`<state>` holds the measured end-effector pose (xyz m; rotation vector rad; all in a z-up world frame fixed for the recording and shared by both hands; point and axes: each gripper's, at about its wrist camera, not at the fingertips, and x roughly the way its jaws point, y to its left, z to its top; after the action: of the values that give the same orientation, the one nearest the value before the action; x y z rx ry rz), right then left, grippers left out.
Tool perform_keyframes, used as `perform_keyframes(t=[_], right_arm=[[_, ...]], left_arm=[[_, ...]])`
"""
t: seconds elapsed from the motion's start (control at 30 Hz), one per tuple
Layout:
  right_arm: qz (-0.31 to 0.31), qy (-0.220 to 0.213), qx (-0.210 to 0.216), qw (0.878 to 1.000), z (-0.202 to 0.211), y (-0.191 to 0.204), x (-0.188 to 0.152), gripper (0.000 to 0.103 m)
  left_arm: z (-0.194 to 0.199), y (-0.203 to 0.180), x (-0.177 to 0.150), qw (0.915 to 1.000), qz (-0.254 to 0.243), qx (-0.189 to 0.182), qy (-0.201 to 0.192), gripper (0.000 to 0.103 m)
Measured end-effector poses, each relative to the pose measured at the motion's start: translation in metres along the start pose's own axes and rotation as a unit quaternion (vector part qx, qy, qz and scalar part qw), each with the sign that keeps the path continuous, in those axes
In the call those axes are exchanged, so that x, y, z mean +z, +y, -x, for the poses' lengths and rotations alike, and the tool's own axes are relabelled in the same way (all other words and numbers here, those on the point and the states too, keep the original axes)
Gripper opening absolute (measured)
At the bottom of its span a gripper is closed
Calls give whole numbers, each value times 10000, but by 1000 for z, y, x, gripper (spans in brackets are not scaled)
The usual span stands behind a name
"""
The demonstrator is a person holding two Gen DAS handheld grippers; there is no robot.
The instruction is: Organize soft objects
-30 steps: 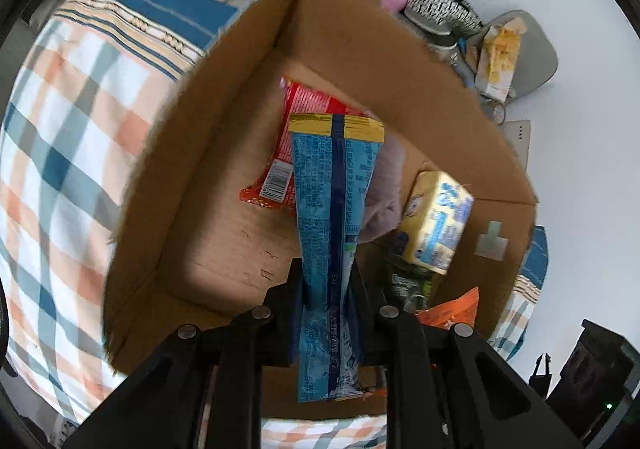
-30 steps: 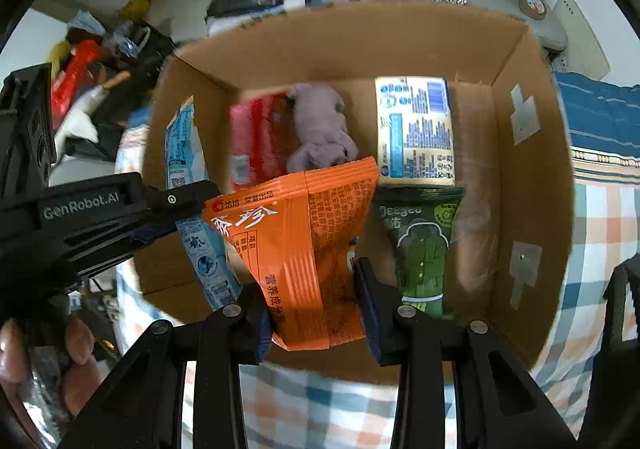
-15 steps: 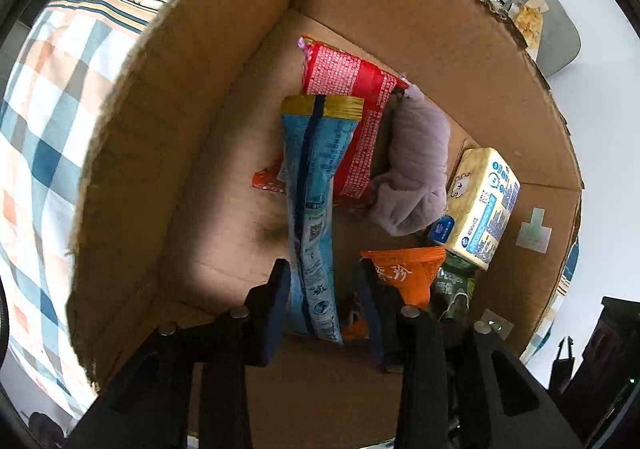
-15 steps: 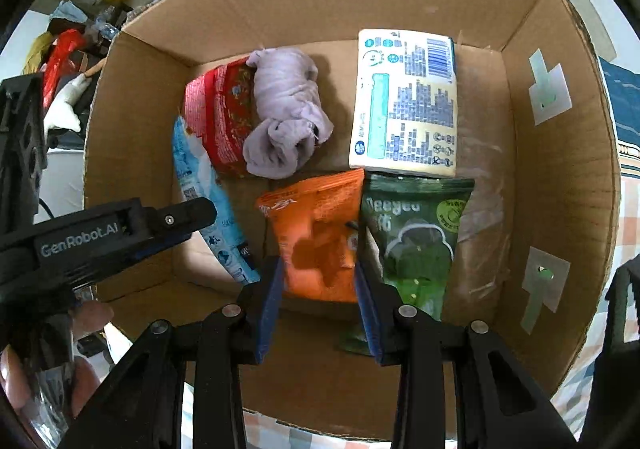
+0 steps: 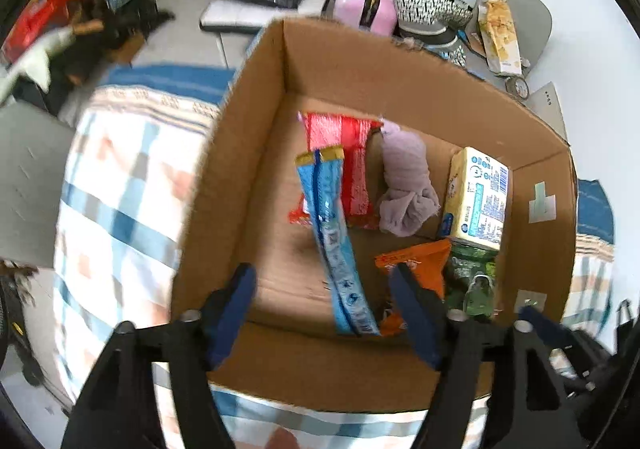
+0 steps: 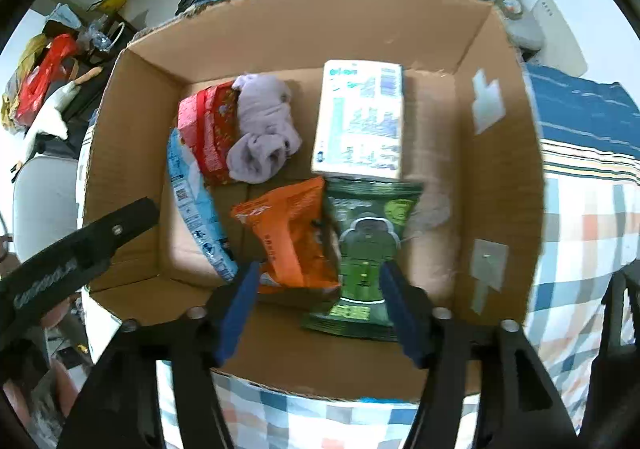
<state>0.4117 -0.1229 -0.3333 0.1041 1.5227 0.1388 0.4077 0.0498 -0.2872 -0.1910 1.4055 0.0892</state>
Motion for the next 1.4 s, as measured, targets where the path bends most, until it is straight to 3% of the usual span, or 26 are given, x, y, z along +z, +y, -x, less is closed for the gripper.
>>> perform_keyframes(t=[0.07, 0.23, 0.47, 0.67, 1.07, 1.4], right_arm=[[-48, -48, -124, 9999, 3, -4, -2, 79], [-128, -224, -358, 9990, 13, -13, -8, 102], [-192, -401, -571, 9974, 29, -21, -20, 103], [-152, -722, -479, 9961, 64, -18, -39, 103], [-152, -1938, -288, 9805, 195, -14, -127, 103], [17, -2491, -247, 9682, 286, -8, -201, 103]], left_arm=[[5, -3, -3, 9997, -139, 155, -133, 96], [12, -9, -10, 9986, -315, 264, -340, 101], [33, -7, -20, 9974, -321, 267, -588, 101], [82, -11, -43, 9926, -510, 293, -1063, 101], [215, -7, -115, 9753, -595, 287, -2106, 101], [276, -4, -172, 9704, -593, 240, -2329, 101]])
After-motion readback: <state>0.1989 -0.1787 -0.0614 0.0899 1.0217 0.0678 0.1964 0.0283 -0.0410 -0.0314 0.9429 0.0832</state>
